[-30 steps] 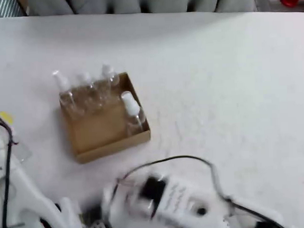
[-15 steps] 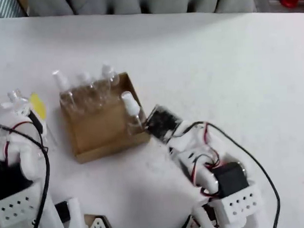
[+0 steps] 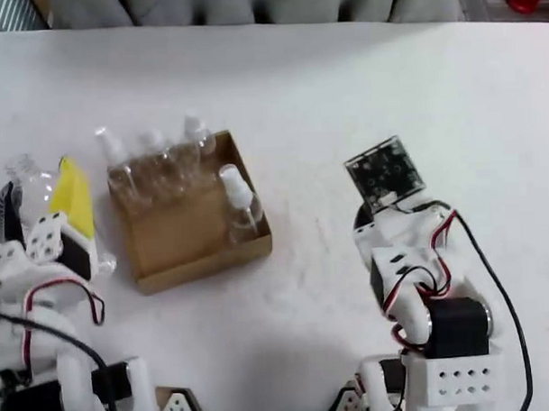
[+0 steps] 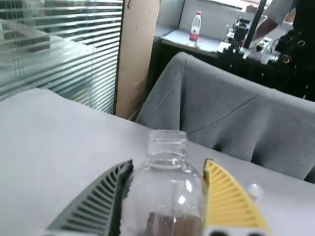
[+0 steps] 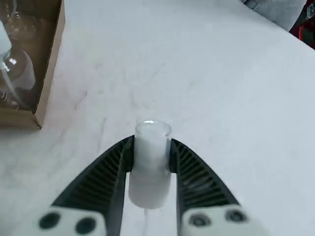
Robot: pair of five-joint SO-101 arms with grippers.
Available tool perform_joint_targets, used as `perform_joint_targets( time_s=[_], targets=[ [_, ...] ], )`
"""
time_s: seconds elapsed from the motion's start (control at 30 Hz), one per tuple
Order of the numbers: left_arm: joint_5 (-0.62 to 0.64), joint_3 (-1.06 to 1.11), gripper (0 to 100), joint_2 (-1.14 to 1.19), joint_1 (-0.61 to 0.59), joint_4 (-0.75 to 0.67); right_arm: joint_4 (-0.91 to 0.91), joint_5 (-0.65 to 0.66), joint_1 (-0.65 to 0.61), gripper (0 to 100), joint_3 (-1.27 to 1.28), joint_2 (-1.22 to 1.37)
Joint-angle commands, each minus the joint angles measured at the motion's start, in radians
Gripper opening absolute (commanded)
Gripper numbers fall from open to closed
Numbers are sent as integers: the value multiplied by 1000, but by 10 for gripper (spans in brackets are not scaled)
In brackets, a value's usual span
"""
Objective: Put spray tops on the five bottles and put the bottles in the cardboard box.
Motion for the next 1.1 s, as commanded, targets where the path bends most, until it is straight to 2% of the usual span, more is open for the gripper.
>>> perform_joint_targets(
  time_s=[0.0, 0.23, 0.37, 0.47, 0.63, 0.73, 0.87, 0.93, 1.07],
  targets=[
    [15, -48, 21, -53, 30, -23, -96, -9, -7, 22, -68, -12],
    [11, -48, 20, -168, 203, -55, -196, -34, -5, 18, -206, -5],
    [11, -48, 20, -206, 280, -55, -275, -258, -5, 17, -292, -5],
    [12, -32, 20, -213, 317, -103, -374, -350, -15, 17, -321, -5],
    [15, 106, 20, -213, 329, -342, -595, -508, -38, 17, -327, -5],
    [15, 238, 20, -213, 329, -546, -719, -597, -110, 18, -324, -4],
    [17, 417, 20, -213, 354, -806, -878, -624, -245, 19, -330, -4],
    [17, 485, 20, -214, 392, -861, -972, -620, -317, 19, -325, -4],
    [17, 562, 20, -214, 473, -872, -1130, -618, -458, 21, -328, 5]
  ],
)
